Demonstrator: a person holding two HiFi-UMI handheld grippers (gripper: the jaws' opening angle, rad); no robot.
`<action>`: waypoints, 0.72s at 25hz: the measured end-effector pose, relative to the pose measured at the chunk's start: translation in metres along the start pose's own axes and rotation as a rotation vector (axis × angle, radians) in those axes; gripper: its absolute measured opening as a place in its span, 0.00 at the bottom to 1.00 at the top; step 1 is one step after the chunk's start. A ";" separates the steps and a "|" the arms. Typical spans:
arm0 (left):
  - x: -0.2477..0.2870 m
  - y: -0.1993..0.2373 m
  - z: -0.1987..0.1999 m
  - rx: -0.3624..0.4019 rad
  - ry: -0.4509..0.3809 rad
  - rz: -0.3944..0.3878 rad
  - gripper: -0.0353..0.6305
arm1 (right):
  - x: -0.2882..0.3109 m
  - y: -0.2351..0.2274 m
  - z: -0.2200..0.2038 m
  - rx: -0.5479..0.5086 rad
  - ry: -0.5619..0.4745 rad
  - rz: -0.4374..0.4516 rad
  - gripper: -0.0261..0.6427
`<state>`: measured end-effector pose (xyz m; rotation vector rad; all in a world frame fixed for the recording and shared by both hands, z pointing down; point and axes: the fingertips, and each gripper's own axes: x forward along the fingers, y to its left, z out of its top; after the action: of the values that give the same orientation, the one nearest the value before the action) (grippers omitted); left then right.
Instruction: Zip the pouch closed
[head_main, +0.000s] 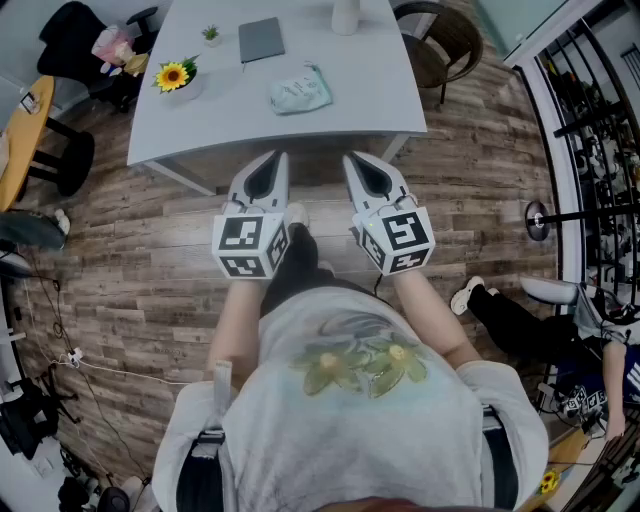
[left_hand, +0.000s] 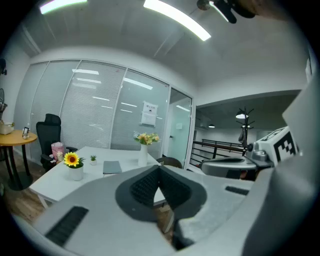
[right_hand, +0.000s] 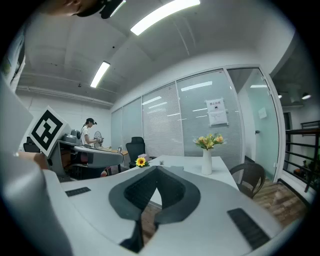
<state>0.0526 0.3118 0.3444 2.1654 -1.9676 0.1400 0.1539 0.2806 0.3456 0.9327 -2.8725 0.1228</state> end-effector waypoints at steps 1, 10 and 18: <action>-0.002 -0.002 -0.001 0.003 0.005 -0.004 0.06 | -0.001 0.000 0.000 0.000 0.002 -0.002 0.06; 0.004 -0.003 -0.002 0.067 0.038 -0.011 0.06 | 0.000 -0.004 0.006 0.006 -0.027 -0.029 0.06; 0.025 0.003 0.005 0.076 0.027 -0.047 0.06 | 0.020 -0.013 0.007 0.035 -0.028 -0.013 0.07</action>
<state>0.0519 0.2859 0.3455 2.2426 -1.9252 0.2396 0.1450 0.2573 0.3420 0.9671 -2.8982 0.1600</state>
